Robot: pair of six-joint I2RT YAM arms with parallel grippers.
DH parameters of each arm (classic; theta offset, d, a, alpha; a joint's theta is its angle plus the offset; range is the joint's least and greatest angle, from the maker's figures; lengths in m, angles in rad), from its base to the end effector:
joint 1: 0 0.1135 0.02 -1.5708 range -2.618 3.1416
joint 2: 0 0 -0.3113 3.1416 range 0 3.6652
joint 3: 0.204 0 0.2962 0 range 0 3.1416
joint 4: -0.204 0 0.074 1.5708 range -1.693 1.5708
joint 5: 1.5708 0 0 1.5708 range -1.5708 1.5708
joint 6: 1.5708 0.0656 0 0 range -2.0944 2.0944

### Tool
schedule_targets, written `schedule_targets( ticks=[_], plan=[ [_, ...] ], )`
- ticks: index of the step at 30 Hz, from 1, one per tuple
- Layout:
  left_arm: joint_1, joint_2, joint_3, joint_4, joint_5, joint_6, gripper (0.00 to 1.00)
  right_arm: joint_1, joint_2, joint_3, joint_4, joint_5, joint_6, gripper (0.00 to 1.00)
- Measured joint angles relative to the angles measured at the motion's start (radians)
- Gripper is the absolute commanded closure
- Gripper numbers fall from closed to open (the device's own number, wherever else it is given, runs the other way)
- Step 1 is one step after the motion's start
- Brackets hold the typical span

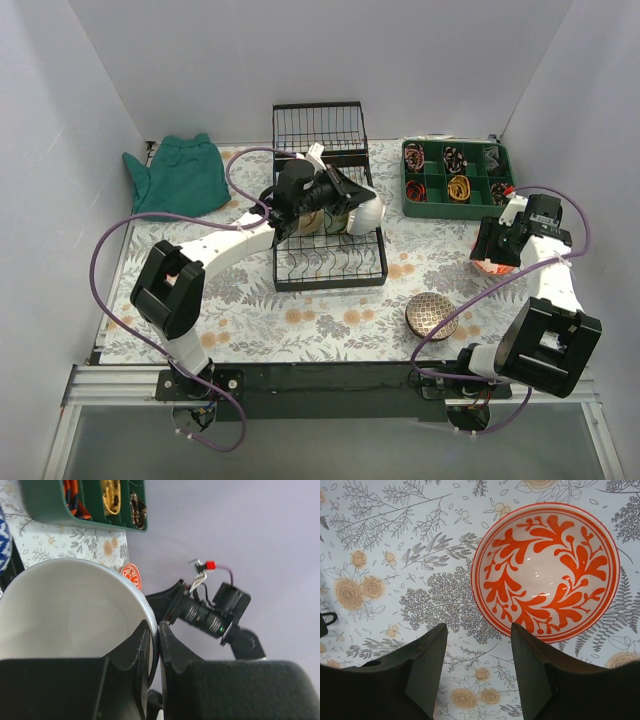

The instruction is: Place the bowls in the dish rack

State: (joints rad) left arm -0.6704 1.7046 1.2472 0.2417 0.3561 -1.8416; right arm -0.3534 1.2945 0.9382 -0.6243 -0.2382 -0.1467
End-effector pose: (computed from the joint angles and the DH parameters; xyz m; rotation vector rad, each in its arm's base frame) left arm 0.3624 -0.3165 0.3188 -1.0029 2.1203 -1.9053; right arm 0.2910 -0.0909 0.2536 0.1683 2.5079 0.1023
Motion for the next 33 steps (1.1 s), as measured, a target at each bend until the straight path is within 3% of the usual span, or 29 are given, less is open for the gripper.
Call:
schedule_targets(
  ticks=[7,21,33],
  plan=[
    [-0.003,0.023,0.029,-0.106,-0.079,-0.115,1.00,0.000,-0.005,-0.037,-0.004,0.013,-0.007,0.39],
    [-0.048,0.052,0.060,-0.227,-0.108,-0.142,1.00,0.000,-0.029,-0.081,0.001,0.034,-0.012,0.39],
    [-0.051,0.055,-0.128,0.122,-0.011,-0.150,1.00,0.000,-0.051,-0.086,-0.003,0.054,-0.031,0.39]
  ],
)
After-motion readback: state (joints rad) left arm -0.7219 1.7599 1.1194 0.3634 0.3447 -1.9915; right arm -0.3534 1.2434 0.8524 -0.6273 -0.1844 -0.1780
